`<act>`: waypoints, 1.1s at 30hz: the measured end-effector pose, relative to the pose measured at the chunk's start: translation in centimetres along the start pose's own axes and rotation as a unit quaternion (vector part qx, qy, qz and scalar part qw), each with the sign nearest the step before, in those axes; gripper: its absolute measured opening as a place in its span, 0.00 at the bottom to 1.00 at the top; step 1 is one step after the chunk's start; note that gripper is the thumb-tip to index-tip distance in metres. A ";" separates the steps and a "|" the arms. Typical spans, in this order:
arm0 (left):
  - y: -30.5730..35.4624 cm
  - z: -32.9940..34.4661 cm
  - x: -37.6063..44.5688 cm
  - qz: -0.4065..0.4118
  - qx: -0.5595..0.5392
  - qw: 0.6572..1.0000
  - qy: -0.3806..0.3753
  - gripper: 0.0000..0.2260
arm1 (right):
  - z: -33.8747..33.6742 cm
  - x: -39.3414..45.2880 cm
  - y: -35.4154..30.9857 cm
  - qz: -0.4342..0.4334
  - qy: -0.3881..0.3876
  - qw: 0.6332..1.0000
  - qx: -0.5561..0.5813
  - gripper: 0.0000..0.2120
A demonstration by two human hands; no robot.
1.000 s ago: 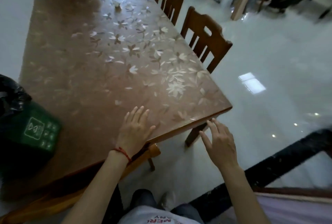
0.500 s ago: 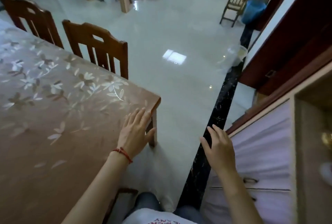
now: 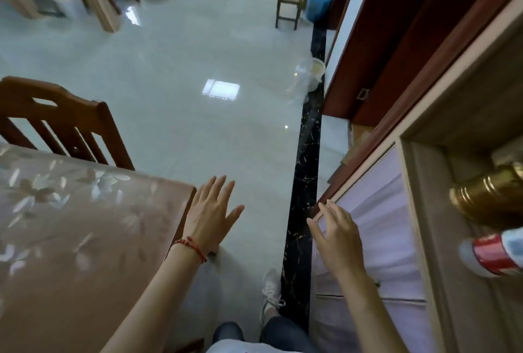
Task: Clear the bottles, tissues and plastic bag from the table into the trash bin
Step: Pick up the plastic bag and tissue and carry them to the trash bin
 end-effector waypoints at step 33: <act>-2.3 -9.2 50.0 0.031 -0.010 0.999 -0.001 0.34 | -8.2 48.4 2.1 0.025 0.008 1.000 0.017 0.23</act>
Point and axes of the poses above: each hand's wrist, its own x-axis towards the middle knuckle, its own z-axis out of the palm, y = z × x, the point moved 2 cm from there along x, towards the middle knuckle, and after that the axes turned 8 degrees about -y, right-handed, at the moved point
